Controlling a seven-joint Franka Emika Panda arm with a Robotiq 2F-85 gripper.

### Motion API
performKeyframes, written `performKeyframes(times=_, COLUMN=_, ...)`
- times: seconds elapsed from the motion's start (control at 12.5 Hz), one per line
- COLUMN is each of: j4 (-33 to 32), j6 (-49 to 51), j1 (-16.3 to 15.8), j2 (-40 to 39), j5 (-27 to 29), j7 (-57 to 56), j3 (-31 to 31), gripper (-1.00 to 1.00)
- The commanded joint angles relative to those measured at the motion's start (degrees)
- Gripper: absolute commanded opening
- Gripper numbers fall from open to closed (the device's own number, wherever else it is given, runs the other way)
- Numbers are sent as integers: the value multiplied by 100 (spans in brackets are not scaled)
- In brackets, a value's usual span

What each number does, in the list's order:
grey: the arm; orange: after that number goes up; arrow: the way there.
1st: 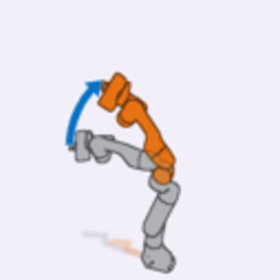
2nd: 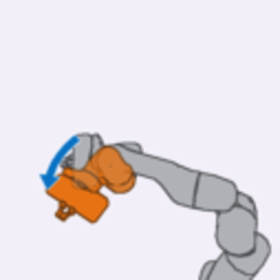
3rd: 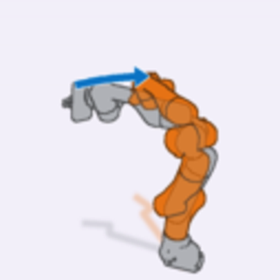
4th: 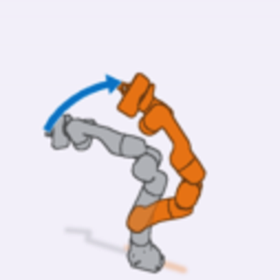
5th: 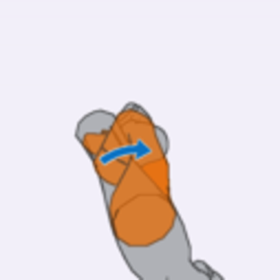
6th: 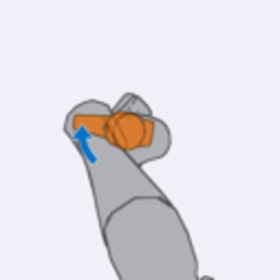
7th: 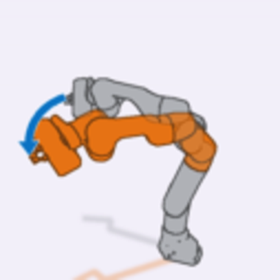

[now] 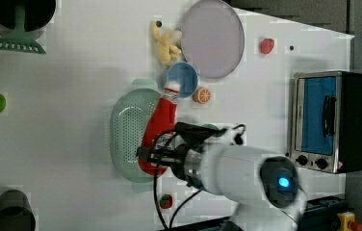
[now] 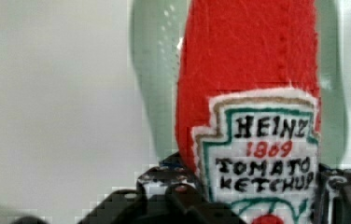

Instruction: Pick ketchup from strainer and place it on the table

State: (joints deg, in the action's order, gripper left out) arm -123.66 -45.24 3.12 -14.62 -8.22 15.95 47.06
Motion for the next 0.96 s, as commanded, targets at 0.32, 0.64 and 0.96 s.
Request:
performKeyframes(times=0.32, j4=1272, j6=1622, j1=468, j2=322, j5=322, j7=-356, j3=-308, gripper=19)
performKeyframes(times=0.64, j4=1843, j6=2493, j1=778, j2=346, j5=306, j7=-1238, j3=-958, gripper=19)
performKeyframes(times=0.96, j4=1837, j6=2493, j1=1046, j2=445, j5=272, j7=-2143, j3=-1850, gripper=19)
